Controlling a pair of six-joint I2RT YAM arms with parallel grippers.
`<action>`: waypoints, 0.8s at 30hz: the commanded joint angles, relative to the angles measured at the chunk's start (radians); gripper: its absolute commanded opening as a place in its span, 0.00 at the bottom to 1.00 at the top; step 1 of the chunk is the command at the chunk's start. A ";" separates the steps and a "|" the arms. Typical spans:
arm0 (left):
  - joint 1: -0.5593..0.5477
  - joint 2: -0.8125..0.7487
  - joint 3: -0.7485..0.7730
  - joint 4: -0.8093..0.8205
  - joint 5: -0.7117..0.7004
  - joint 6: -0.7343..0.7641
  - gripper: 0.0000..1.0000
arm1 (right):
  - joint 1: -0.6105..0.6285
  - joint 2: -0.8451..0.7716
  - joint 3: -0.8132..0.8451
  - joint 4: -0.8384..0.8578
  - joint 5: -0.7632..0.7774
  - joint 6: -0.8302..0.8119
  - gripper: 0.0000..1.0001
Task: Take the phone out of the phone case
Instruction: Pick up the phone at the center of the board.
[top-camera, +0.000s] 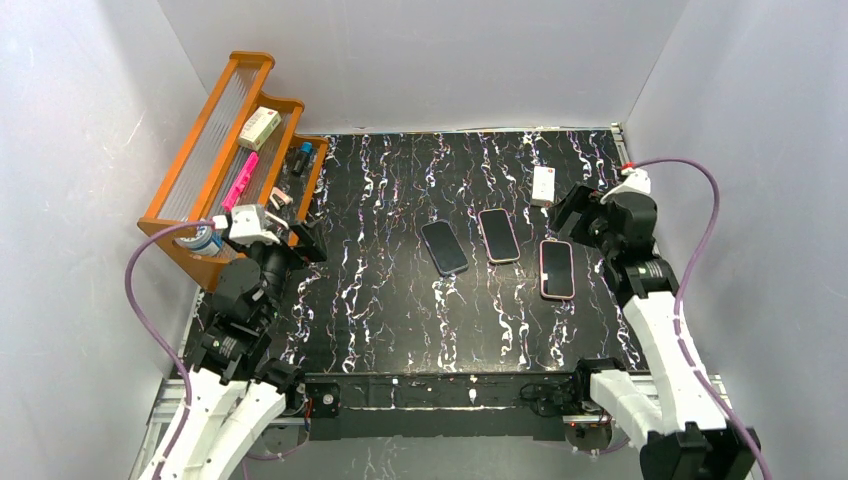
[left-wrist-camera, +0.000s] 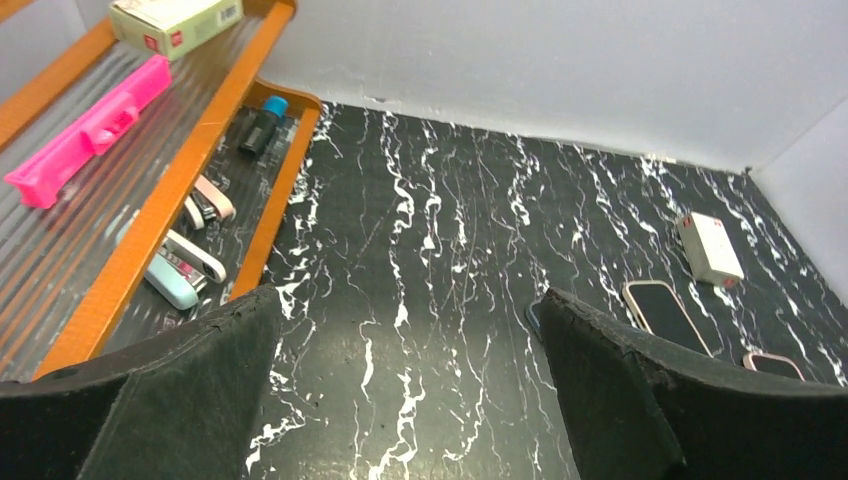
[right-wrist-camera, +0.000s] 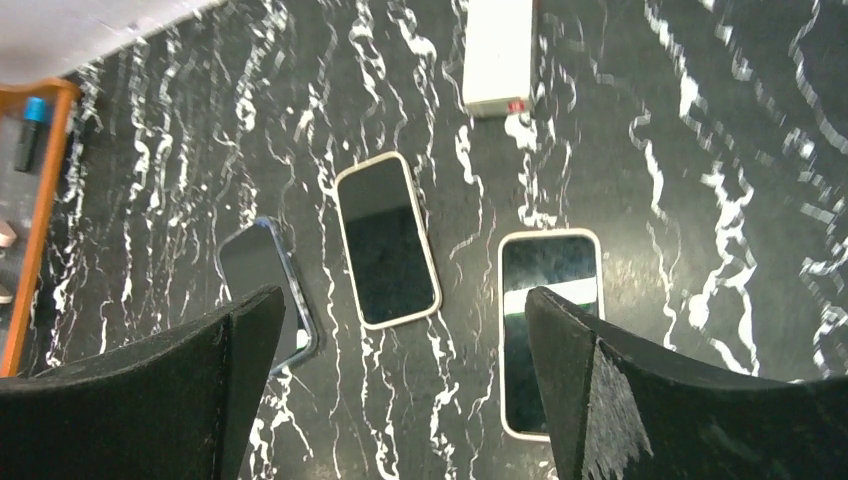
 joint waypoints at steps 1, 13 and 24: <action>0.005 0.097 0.095 -0.079 0.073 0.011 0.98 | -0.003 0.082 0.052 -0.094 0.007 0.156 0.99; 0.005 0.235 0.113 -0.060 0.125 -0.018 0.98 | 0.037 0.166 -0.090 0.137 -0.243 0.068 0.99; 0.005 0.171 0.054 -0.085 0.096 -0.012 0.98 | 0.461 0.639 0.131 0.147 0.062 -0.008 0.99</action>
